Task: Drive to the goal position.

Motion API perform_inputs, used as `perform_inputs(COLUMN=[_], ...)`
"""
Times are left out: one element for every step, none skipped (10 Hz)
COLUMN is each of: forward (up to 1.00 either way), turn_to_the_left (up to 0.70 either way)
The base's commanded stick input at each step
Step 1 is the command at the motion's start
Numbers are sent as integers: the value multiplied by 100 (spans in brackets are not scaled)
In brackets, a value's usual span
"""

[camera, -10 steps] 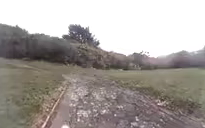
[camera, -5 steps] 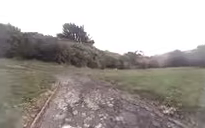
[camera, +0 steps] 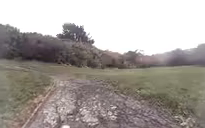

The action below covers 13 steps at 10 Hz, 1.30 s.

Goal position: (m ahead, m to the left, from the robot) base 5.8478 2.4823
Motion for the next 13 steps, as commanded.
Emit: perform_inputs(forward=[70, 70, 70, 70, 70, 70, 70, 70, 70, 70, 70, 70, 70], turn_to_the_left=[0, 0, 0, 0, 0, 0, 2, 7, 25, 12, 1, 0, 0])
